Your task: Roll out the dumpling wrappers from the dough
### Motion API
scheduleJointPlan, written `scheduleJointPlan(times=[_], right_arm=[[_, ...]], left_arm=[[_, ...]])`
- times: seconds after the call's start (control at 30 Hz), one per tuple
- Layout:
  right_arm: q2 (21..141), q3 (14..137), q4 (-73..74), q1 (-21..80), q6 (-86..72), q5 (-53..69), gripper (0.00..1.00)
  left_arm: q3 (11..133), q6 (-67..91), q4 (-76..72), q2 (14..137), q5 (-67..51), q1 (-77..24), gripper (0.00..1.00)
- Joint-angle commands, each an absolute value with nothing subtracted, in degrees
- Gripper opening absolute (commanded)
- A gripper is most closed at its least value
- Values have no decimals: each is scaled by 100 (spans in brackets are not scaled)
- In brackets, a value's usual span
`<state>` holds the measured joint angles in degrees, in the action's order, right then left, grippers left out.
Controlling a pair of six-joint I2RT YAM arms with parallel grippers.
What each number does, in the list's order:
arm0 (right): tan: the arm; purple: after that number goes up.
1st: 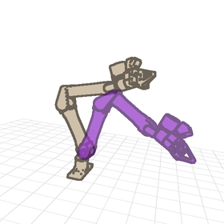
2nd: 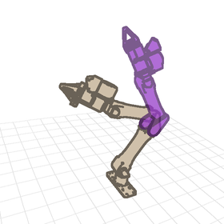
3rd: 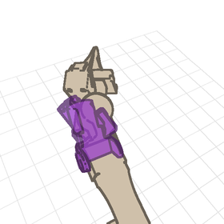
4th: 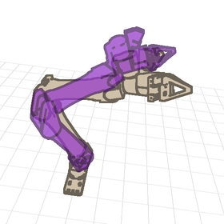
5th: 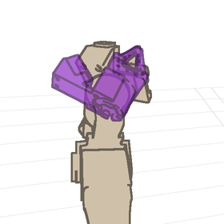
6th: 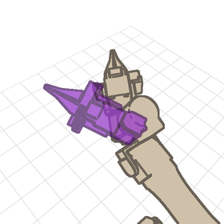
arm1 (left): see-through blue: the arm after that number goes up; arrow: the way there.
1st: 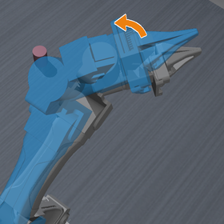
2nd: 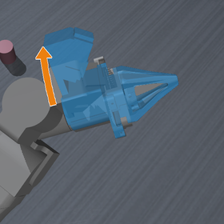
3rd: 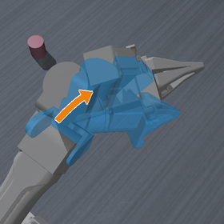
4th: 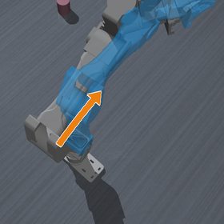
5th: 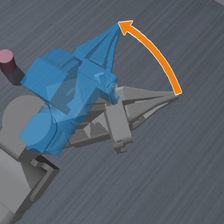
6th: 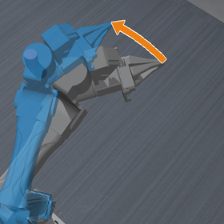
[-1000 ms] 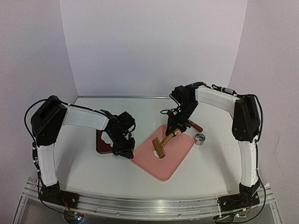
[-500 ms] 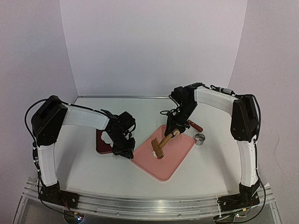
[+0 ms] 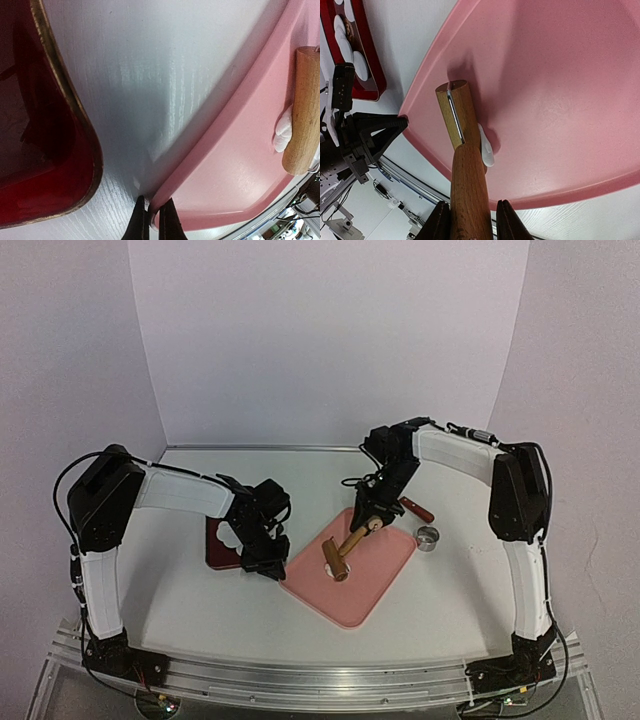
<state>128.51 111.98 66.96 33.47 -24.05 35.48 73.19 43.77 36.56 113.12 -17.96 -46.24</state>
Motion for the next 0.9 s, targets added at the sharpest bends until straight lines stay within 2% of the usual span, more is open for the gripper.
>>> scheduleJointPlan(times=[0.0,0.87], right_arm=[[13827,10781,6852,3792,-2464,2001,0],[14146,11065,7037,3902,-2621,1805,0]], left_arm=[[7450,4295,3621,11518,-1717,-4658,0],[7506,4101,3658,11593,-1731,-4660,0]])
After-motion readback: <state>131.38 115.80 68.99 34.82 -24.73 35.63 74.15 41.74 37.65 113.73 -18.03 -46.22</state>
